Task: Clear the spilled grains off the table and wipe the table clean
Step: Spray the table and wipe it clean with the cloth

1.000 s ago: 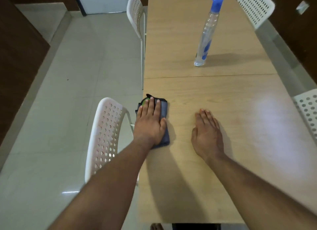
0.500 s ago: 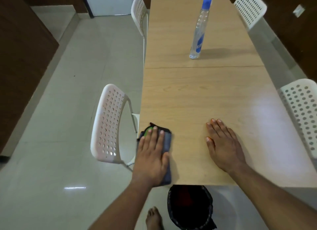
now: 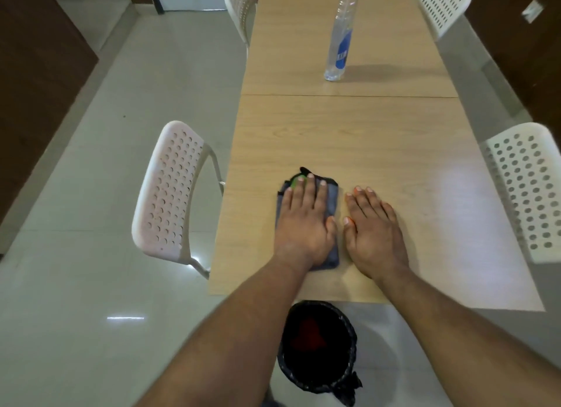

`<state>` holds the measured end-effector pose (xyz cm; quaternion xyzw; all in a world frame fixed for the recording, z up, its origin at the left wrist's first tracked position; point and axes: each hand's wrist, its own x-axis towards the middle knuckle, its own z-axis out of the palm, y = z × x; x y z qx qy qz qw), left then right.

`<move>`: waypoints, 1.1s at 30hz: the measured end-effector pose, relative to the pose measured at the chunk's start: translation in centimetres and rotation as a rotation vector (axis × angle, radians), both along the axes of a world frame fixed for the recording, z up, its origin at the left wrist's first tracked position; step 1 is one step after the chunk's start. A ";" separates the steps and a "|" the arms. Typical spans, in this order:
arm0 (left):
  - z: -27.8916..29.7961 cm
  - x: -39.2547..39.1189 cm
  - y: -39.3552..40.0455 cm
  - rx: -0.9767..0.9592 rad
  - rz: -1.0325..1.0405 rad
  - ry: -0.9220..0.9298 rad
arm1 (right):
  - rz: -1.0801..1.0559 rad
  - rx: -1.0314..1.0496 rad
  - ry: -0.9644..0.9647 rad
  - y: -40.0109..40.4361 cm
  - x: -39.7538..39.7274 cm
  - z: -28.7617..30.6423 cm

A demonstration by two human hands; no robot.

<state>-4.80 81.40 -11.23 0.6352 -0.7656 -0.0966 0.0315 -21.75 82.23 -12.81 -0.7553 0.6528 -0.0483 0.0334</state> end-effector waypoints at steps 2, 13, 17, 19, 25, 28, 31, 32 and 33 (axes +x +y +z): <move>-0.2 -0.3 3.1 -0.010 -0.029 0.015 | -0.005 -0.001 -0.032 0.0 0.0 0.1; -0.4 6.3 -2.9 -0.002 0.124 -0.060 | -0.184 0.006 -0.048 -0.1 -0.3 0.9; 0.1 5.8 -11.5 0.013 0.143 -0.059 | -0.096 -0.034 -0.019 -0.9 -2.2 0.7; 0.6 3.8 -15.0 0.029 0.126 -0.062 | -0.104 -0.058 -0.013 -1.0 -2.0 0.6; 1.2 -4.5 -17.0 0.026 -0.111 -0.097 | -0.093 -0.186 -0.237 -1.3 -3.1 -0.3; 1.0 -6.4 -12.1 0.012 -0.228 -0.061 | -0.244 -0.340 -0.521 -0.9 -4.0 -0.6; 0.5 -5.9 -5.9 0.015 -0.257 -0.008 | -0.323 -0.346 -0.626 -0.6 -4.9 -0.4; 0.4 -5.3 -3.7 0.022 -0.244 -0.007 | -0.296 -0.323 -0.613 -0.4 -5.5 -0.3; 0.4 -4.4 -1.6 0.020 -0.218 -0.014 | -0.238 -0.290 -0.574 0.1 -6.4 -0.2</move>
